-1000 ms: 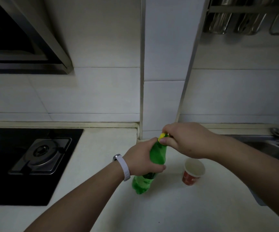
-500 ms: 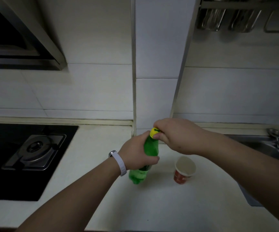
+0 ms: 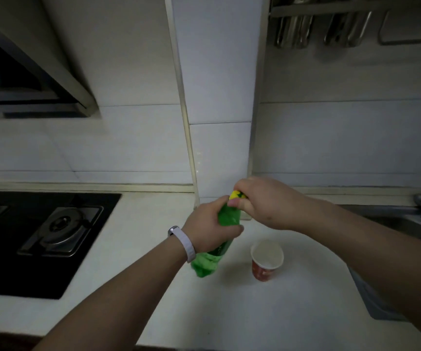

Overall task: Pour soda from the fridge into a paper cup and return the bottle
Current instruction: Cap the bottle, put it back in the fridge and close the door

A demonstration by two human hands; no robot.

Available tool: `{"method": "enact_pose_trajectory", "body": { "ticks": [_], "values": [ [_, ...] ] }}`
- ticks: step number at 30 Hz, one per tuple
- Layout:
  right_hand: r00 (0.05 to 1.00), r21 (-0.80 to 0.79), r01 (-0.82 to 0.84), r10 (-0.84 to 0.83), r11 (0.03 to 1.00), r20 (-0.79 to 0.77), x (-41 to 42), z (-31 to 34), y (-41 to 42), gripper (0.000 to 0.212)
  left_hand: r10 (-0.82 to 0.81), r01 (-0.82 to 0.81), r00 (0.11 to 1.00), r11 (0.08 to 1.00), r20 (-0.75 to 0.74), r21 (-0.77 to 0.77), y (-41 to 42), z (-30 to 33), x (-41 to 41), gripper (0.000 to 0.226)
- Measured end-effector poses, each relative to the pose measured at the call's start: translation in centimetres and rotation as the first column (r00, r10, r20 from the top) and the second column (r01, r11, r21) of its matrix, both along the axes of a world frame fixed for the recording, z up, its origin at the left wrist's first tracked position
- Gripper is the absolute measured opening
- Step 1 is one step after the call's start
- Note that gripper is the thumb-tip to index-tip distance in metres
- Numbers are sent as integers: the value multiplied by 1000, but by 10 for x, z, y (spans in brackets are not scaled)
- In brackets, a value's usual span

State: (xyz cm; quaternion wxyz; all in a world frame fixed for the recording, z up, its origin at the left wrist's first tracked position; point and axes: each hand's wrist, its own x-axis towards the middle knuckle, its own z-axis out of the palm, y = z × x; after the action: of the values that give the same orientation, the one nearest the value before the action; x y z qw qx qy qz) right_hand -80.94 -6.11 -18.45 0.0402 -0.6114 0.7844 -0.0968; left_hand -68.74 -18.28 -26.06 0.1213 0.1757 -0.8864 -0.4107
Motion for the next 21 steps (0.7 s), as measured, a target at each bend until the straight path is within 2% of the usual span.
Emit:
{"method": "enact_pose_trajectory", "body": {
  "ticks": [3, 5, 7, 10, 13, 21],
  "values": [
    [1000, -27, -23, 23, 999, 1, -9, -2, 3, 36, 24, -24, 1000, 999, 3, 27, 11, -1, -5, 31],
    [981, -56, -113, 120, 992, 151, -17, 1, 9, 25, 16, -15, 1000, 998, -8, 65, 14, 1, -6, 33],
    [953, -54, -183, 190, 982, 236, -24, 5, 16, 25, 7, -5, 1000, 995, -19, 99, 15, 4, -5, 35],
    [948, -42, -231, 234, 972, 216, -28, 7, 22, 24, -6, 7, 1000, 996, -19, 86, 19, 7, -5, 32],
    [945, -15, -253, 250, 967, 211, -26, 9, 27, 10, -15, 15, 1000, 996, 3, 89, 25, 12, -6, 27],
    [973, 5, -153, 150, 988, 175, -25, -8, 34, 6, 101, -104, 994, 991, 37, 87, 46, 9, -12, 24]
  ]
}}
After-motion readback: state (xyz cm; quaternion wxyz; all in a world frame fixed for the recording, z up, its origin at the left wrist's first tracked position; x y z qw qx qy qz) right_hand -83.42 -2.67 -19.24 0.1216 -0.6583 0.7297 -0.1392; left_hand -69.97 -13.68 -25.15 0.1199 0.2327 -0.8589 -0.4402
